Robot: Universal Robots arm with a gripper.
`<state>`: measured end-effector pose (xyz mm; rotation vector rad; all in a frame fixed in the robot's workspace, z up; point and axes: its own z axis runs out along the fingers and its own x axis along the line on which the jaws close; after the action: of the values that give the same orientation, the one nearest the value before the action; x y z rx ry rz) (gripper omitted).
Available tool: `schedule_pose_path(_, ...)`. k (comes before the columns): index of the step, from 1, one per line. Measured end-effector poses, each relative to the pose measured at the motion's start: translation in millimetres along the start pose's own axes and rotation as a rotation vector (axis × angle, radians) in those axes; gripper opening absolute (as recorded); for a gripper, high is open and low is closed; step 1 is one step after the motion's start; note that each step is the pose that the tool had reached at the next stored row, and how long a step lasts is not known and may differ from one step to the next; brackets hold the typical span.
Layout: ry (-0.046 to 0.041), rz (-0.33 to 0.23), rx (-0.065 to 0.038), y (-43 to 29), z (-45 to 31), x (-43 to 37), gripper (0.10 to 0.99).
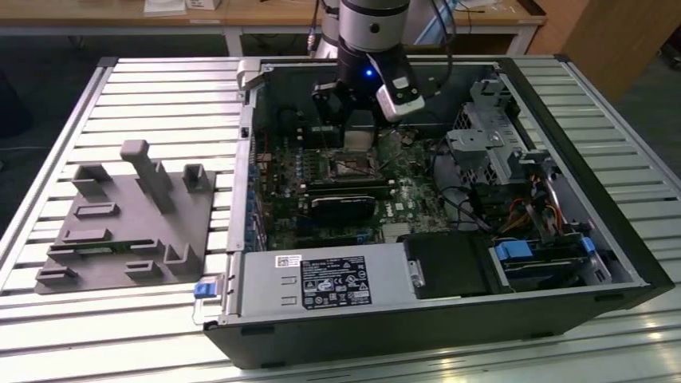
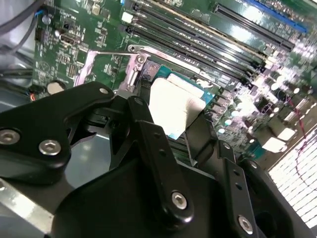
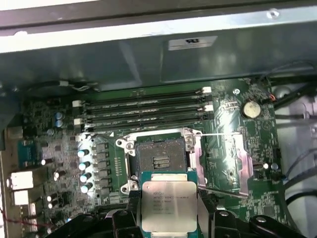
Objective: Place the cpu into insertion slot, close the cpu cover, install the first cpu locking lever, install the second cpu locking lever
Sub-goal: 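Place the cpu into insertion slot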
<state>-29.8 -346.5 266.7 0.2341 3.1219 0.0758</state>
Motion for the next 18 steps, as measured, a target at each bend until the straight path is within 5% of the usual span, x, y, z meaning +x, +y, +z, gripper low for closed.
schedule_pose_path(18, -0.0126, 0.257, 0.002, 0.0, 0.7, 0.0, 0.537)
